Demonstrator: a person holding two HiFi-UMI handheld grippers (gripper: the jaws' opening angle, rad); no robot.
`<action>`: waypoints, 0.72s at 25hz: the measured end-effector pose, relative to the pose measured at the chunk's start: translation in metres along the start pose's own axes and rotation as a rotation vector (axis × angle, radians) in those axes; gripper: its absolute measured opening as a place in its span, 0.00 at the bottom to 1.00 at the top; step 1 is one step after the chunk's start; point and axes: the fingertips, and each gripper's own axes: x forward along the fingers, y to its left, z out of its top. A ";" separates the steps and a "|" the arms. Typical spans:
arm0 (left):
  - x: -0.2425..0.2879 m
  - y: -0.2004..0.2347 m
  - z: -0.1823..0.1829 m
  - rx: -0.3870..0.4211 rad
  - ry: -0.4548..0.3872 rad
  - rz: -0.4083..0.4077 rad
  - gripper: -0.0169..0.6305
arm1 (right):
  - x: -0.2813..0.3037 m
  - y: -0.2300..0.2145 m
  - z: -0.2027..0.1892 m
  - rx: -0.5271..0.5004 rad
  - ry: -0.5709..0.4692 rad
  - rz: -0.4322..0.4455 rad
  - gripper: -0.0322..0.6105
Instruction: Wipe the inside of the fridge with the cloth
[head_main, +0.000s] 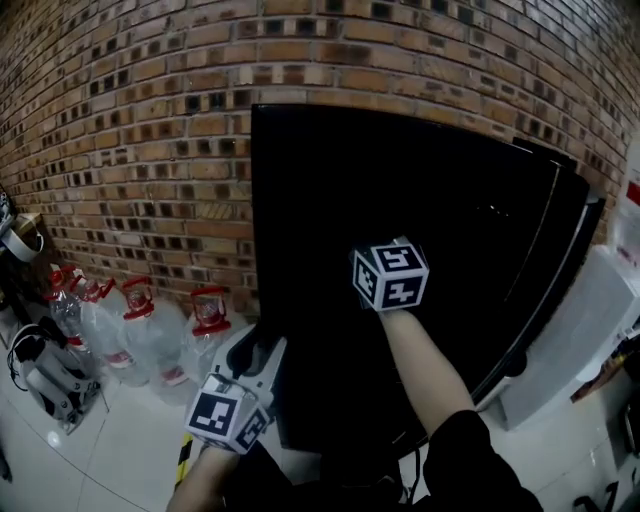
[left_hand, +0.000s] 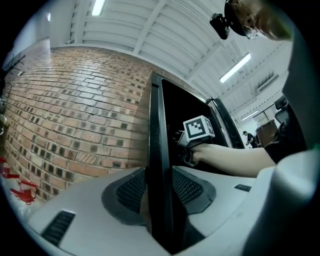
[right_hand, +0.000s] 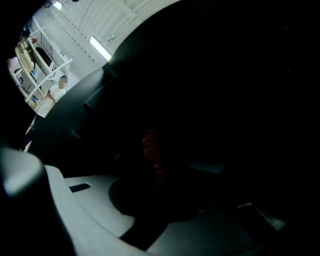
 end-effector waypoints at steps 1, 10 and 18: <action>0.001 0.002 0.000 0.002 0.000 -0.006 0.27 | 0.011 -0.003 0.003 -0.005 -0.003 -0.012 0.16; -0.006 -0.002 -0.001 -0.005 -0.047 0.042 0.25 | 0.074 -0.030 0.009 0.056 -0.019 -0.103 0.16; -0.003 -0.002 0.003 0.010 -0.044 0.037 0.23 | 0.124 -0.033 0.042 0.034 -0.047 -0.118 0.16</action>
